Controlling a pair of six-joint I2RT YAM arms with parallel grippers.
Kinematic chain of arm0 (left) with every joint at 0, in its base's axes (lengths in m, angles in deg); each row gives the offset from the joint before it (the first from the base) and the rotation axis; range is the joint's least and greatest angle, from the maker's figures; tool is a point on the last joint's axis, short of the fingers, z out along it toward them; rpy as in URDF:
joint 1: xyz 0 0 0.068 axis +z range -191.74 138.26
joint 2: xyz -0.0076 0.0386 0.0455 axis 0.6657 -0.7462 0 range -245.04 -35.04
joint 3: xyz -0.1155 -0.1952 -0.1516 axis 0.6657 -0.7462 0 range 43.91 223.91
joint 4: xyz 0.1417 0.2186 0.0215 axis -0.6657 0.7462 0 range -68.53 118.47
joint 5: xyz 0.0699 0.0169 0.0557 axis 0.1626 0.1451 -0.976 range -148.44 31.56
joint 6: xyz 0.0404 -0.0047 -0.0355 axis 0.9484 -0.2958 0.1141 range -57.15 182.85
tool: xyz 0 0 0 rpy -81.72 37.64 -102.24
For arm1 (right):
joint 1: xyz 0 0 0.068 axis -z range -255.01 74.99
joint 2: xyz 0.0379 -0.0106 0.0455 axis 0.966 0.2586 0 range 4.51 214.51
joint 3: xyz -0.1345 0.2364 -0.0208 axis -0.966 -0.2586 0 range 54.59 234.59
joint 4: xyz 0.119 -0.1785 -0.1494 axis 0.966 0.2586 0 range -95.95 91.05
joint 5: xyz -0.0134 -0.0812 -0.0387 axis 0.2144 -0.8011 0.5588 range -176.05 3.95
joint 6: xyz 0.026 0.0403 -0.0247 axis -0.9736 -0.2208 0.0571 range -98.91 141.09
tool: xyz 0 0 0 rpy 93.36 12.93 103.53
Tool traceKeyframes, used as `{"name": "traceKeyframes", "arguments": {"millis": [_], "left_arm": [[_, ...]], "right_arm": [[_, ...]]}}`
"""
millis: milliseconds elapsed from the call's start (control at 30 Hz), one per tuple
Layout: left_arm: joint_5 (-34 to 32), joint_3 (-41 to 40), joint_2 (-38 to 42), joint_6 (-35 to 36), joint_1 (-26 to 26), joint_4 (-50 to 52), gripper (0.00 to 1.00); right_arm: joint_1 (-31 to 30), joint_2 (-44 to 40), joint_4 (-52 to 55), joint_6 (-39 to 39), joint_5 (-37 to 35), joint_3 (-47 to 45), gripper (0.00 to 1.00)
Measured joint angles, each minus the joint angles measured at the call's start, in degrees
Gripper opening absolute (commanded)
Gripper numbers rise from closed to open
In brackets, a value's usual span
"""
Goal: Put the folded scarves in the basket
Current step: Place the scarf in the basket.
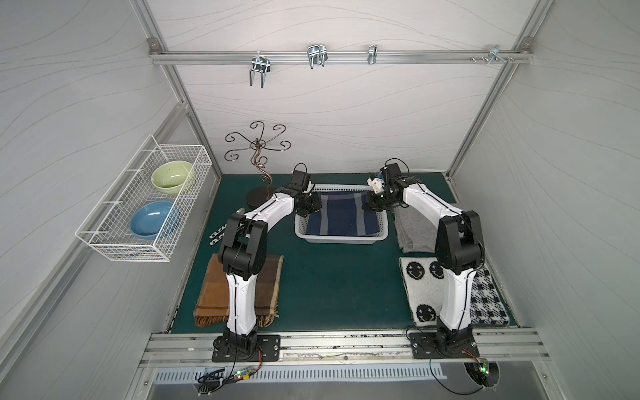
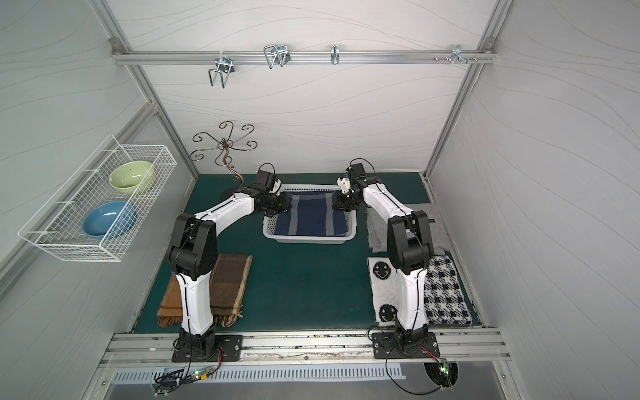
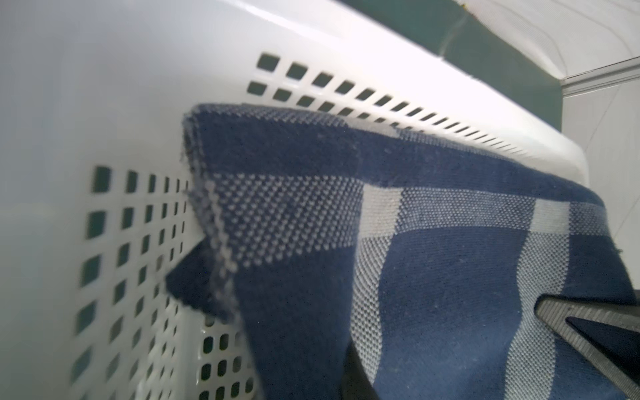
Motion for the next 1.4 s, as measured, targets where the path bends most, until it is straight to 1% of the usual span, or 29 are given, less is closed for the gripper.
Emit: {"name": "traceKeyframes", "arguments": {"millis": [167,233,367,433,533,667,733,800,867,967,1067,1167,1333,1400], "left_arm": [[0.02,0.94,-1.22,0.39,-0.33,0.15,0.0],[-0.39,1.4,-1.42,0.7,-0.63,0.5,0.02],[-1.18,1.53,-1.53,0.79,-1.09,0.63,0.0],[-1.68,1.57,-1.68,0.81,-1.14,1.09,0.04],[-2.56,1.57,-1.92,0.83,-1.18,1.73,0.06],[-3.26,1.46,-2.1,0.9,-1.36,1.7,0.21],[-3.58,1.36,-2.1,0.9,-1.4,1.73,0.22],[-3.78,1.25,-2.1,1.01,-1.38,1.84,0.27],[-3.91,1.25,-2.1,1.09,-1.38,2.03,0.34],[-4.0,1.25,-2.1,1.2,-1.42,2.01,0.35],[-4.02,1.25,-2.08,1.4,-1.44,2.05,0.37],[-4.09,1.25,-1.95,1.49,-1.44,2.19,0.38],[-5.35,1.16,-0.72,1.64,-1.38,3.91,0.4],[-5.92,1.09,0.07,1.86,-1.38,4.79,0.42]], "right_arm": [[-1.14,0.48,0.33,1.79,-3.69,0.11,0.0],[-1.6,1.46,1.29,2.56,-4.96,1.05,0.0],[-2.78,4.42,2.84,4.31,-8.02,3.04,0.0],[-3.13,5.11,3.41,4.81,-9.01,3.13,0.0],[-3.43,5.31,4.02,5.33,-9.9,3.1,0.02],[-3.43,5.31,4.13,5.88,-10.8,3.1,0.17],[-3.45,5.31,4.26,6.27,-11.28,3.1,0.22],[-3.45,5.31,4.37,6.36,-11.58,3.1,0.27],[-3.45,5.29,4.72,6.54,-12.02,3.1,0.35],[-3.63,5.25,4.81,6.6,-12.09,3.1,0.39],[-3.87,5.09,5.14,6.62,-12.39,3.1,0.4],[-4.04,4.37,5.51,6.67,-13.11,3.1,0.43],[-4.52,1.51,7.37,7.5,-17.92,3.1,0.48],[-4.74,0.33,8.37,8.17,-20.5,3.19,0.48]]}}
